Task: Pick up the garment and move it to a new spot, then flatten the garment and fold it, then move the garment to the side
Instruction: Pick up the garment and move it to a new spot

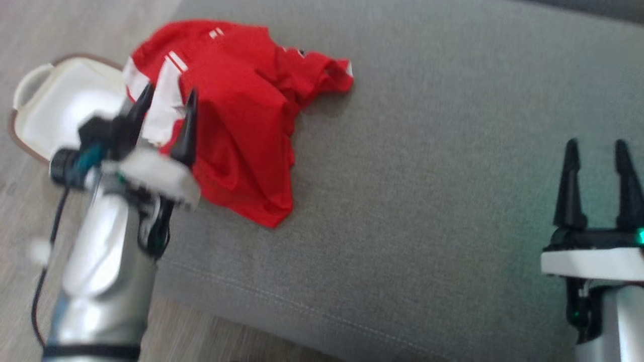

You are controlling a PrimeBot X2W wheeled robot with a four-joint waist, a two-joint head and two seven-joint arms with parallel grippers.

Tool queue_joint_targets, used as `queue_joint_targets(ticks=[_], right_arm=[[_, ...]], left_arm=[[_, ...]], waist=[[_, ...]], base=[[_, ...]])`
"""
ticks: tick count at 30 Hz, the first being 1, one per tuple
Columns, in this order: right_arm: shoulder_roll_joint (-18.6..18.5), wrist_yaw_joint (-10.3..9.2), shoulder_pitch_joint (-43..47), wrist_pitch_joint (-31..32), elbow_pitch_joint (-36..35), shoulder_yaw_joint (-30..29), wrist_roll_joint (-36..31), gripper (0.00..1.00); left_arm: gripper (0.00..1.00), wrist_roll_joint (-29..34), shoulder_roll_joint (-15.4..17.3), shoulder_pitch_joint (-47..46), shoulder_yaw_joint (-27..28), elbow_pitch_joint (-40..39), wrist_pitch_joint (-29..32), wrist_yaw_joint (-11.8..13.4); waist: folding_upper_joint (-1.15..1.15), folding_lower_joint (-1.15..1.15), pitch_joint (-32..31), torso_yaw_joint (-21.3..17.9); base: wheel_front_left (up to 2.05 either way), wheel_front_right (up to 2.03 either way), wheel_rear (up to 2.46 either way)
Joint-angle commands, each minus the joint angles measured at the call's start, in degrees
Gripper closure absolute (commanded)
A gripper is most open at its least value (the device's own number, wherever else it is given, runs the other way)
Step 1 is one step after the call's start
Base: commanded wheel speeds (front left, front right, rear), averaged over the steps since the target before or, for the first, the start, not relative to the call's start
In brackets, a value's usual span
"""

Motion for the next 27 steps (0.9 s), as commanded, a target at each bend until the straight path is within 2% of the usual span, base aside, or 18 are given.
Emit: queue_joint_targets(ticks=[1, 8, 15, 17, 22, 27], right_arm=[[-0.4, 0.23, -2.2, -0.6, -2.5, 0.9, -0.9, 0.00], [-0.4, 0.23, -3.8, -0.6, -4.2, 0.8, -2.9, 0.00], [-0.4, 0.23, -4.2, -0.6, -4.5, 2.1, -3.4, 0.00], [-0.4, 0.23, -4.3, -0.6, -4.5, 2.3, -3.4, 0.00], [-0.4, 0.23, -4.4, -0.6, -3.7, 3.1, -2.4, 0.00], [-0.4, 0.23, -4.0, -0.6, -2.6, 3.9, -0.6, 0.00]], left_arm=[[0.00, -1.4, 2.6, -4.3, 0.6, 0.6, 1.2, -0.4], [0.00, -8.5, 6.1, -13.9, -7.7, 10.9, 8.2, -0.8], [0.00, -13.5, 8.0, -18.3, -12.1, 18.2, 11.1, -0.8], [1.00, -14.5, 8.3, -19.2, -12.9, 20.2, 10.8, -0.8], [1.00, -16.6, 8.7, -20.4, -13.2, 23.7, 7.3, -0.8], [1.00, -16.8, 9.8, -21.6, -12.2, 24.1, 0.8, -0.6]], waist=[[0.00, 0.00, 4.2, -1.1], [0.00, 0.00, 8.2, -2.6], [0.00, 0.00, 9.7, -3.8], [0.00, 0.00, 9.8, -4.1], [0.00, 0.00, 8.5, -5.2], [0.00, 0.00, 5.4, -6.1]], base=[[0.00, 0.00, 0.00], [0.00, 0.00, 0.00], [0.00, 0.00, 0.00], [0.00, 0.00, 0.00], [0.00, 0.00, 0.00], [0.00, 0.00, 0.00]])
